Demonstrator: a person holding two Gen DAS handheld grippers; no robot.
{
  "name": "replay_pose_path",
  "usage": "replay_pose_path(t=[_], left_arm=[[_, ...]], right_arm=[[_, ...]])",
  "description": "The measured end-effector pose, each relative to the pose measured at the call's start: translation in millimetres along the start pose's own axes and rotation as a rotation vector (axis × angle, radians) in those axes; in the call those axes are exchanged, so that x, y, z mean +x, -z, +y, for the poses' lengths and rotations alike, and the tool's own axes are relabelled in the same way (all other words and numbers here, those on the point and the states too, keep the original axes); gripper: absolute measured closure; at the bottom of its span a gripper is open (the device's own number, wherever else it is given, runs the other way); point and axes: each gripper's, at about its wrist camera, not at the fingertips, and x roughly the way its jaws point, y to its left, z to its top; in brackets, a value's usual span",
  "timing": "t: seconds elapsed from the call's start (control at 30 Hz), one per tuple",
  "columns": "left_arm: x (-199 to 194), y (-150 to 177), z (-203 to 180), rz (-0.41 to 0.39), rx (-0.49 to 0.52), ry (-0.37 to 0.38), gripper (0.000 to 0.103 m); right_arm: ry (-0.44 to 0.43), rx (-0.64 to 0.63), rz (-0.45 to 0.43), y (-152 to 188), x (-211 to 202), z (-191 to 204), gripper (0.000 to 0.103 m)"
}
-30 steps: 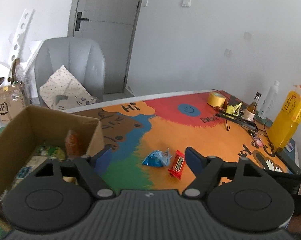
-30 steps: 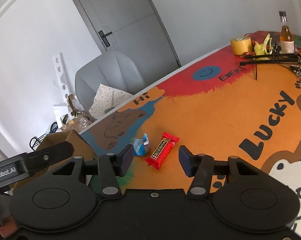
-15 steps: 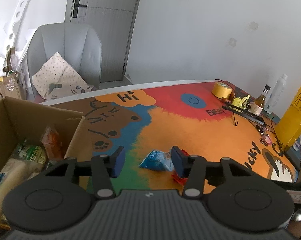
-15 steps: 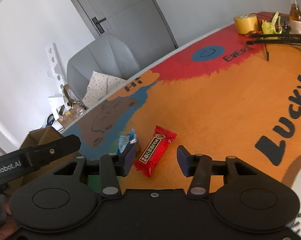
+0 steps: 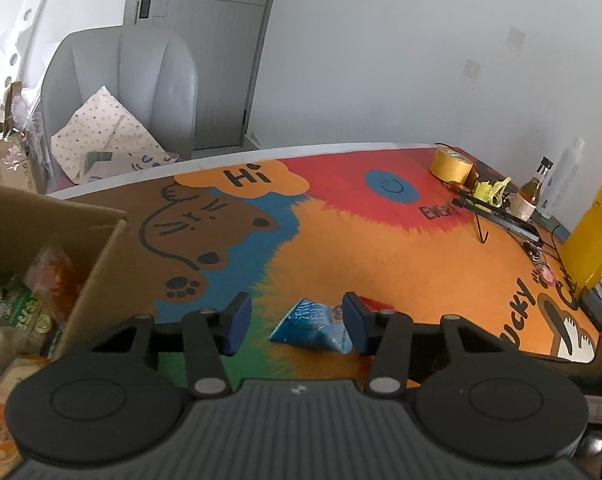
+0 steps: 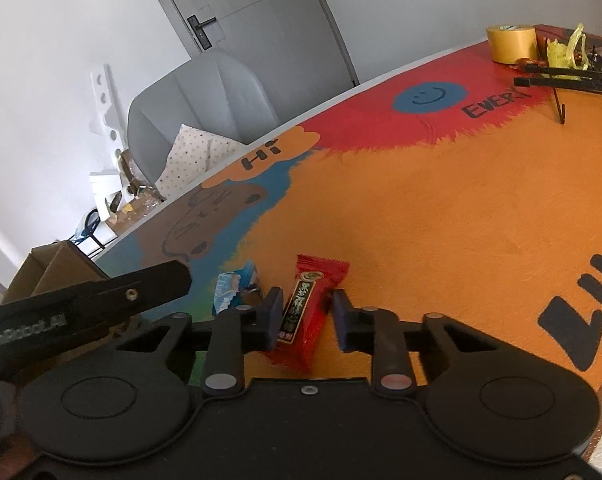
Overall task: Organize snacks
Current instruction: 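Move both grippers toward the blue candy and red chocolate bar, then grasp the blue candy with the left gripper while the right grasps the red chocolate bar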
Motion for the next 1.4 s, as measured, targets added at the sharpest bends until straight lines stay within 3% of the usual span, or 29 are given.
replay_pose_path(t=[0.23, 0.5, 0.73, 0.83, 0.9, 1.07, 1.4], left_arm=[[18, 6, -9, 0.030, 0.015, 0.007, 0.047], [30, 13, -17, 0.024, 0.039, -0.047, 0.023], [37, 20, -22, -0.010, 0.071, -0.067, 0.023], [38, 21, -22, -0.021, 0.075, -0.069, 0.037], [38, 21, -22, -0.017, 0.074, -0.061, 0.055], [30, 21, -18, -0.018, 0.055, -0.045, 0.078], [-9, 23, -14, -0.033, 0.032, -0.020, 0.082]], right_arm=[[0.017, -0.008, -0.012, 5, -11, -8, 0.084], [0.045, 0.015, -0.034, 10, -25, -23, 0.084], [0.048, 0.012, -0.044, 11, -25, -24, 0.084], [0.053, 0.007, -0.047, 12, -25, -23, 0.084], [0.053, 0.009, -0.046, 12, -26, -23, 0.084], [0.051, 0.009, -0.037, 14, -27, -20, 0.084], [0.032, -0.015, -0.057, 18, -42, -1, 0.086]])
